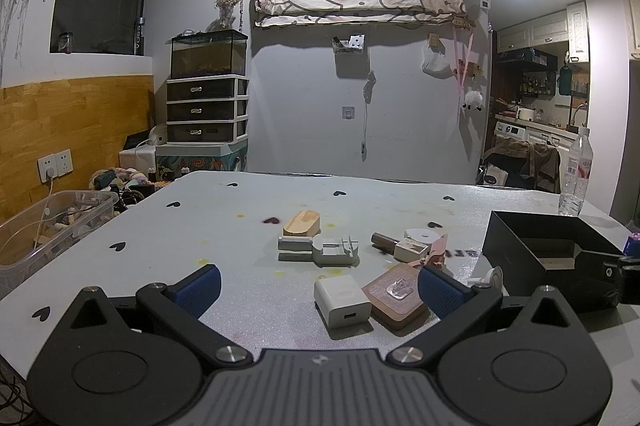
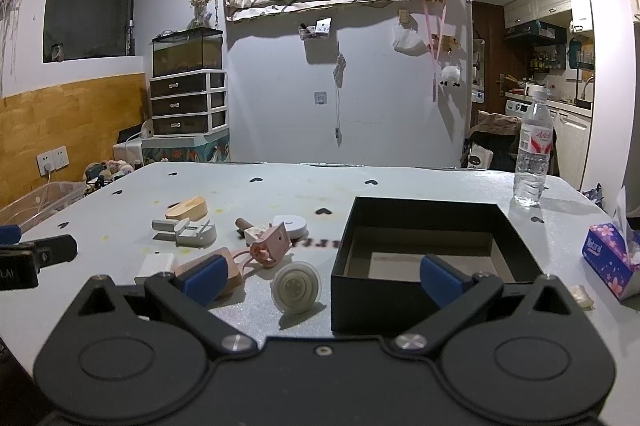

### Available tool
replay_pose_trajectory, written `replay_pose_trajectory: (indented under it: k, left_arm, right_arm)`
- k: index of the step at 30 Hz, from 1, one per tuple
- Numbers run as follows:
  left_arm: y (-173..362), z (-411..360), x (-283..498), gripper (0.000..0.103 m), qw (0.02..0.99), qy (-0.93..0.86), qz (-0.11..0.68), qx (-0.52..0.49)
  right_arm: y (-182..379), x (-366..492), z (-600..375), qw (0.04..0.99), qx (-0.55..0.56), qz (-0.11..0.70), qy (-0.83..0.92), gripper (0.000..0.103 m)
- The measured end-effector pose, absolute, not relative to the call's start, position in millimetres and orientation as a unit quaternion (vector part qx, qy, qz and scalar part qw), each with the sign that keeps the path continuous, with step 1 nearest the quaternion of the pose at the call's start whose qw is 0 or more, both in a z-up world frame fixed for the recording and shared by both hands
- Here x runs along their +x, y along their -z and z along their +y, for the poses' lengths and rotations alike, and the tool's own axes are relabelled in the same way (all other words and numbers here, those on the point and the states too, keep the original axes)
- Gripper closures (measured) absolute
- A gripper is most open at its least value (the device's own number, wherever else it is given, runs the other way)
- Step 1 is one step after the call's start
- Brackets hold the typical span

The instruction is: Organize rigid objects

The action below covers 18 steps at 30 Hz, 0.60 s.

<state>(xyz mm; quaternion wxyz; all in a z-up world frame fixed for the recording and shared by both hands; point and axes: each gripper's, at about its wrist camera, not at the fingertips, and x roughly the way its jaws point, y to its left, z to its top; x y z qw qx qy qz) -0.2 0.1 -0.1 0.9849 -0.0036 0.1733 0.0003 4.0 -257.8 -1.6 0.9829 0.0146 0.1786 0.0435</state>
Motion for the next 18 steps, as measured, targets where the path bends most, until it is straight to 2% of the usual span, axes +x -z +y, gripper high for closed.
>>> replay_pose_trajectory:
  k: [18]
  left_arm:
    - [0.1, 0.2, -0.2, 0.000, 0.985, 0.000, 0.173, -0.003]
  right_arm:
    - [0.6, 3.8, -257.3, 0.983, 0.013, 0.178, -0.044, 0.000]
